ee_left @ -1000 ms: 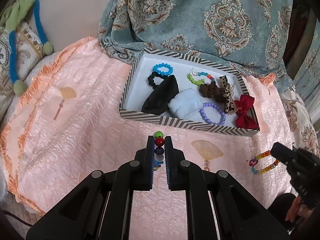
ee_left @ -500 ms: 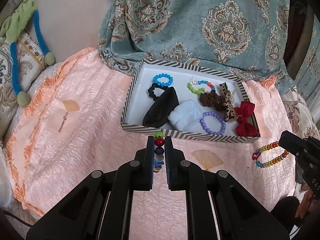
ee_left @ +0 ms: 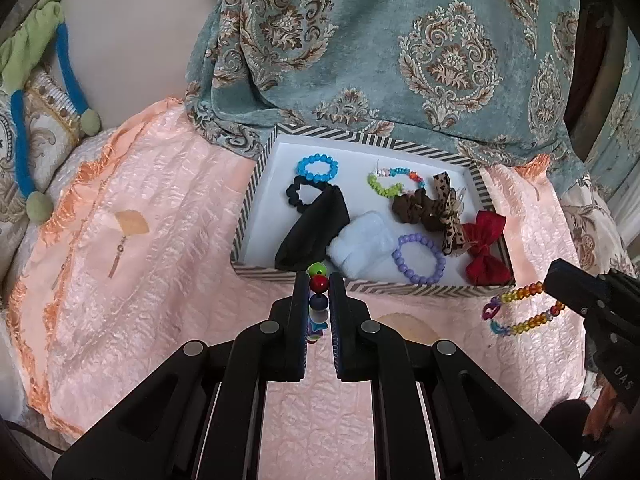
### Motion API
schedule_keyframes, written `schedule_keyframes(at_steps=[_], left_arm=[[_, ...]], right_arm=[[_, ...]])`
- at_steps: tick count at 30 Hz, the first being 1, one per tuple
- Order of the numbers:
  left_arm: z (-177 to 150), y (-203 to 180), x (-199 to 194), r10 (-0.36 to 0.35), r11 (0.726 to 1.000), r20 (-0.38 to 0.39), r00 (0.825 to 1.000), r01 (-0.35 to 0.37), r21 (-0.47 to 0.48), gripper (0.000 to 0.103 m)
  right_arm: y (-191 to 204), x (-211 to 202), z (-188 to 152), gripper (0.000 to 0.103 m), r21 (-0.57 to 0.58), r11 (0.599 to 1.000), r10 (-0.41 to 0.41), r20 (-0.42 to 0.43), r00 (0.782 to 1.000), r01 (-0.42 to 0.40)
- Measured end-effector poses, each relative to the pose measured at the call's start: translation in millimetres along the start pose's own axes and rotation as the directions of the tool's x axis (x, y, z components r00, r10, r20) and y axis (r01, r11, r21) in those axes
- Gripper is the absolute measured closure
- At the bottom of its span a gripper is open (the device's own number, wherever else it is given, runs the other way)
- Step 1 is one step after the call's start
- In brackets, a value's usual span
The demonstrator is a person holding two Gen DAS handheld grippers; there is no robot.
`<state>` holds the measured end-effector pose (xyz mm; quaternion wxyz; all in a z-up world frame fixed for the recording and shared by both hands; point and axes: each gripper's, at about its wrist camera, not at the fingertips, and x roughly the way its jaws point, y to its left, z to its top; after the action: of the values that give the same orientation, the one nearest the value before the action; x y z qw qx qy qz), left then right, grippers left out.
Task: Organize jewelry
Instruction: 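Carry both bracelets over the tray and lower them inside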
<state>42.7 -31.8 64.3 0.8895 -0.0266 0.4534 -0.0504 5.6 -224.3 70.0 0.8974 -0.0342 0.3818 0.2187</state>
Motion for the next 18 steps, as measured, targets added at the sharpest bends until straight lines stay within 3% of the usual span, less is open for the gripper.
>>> schedule_keyframes(at_steps=[18], left_arm=[[47.0, -15.4, 16.1, -0.002, 1.0, 0.011, 1.0, 0.001, 0.029, 0.095]], right_arm=[[-31.7, 18.9, 45.7, 0.094, -0.006, 0.999, -0.047, 0.013, 0.999, 0.047]])
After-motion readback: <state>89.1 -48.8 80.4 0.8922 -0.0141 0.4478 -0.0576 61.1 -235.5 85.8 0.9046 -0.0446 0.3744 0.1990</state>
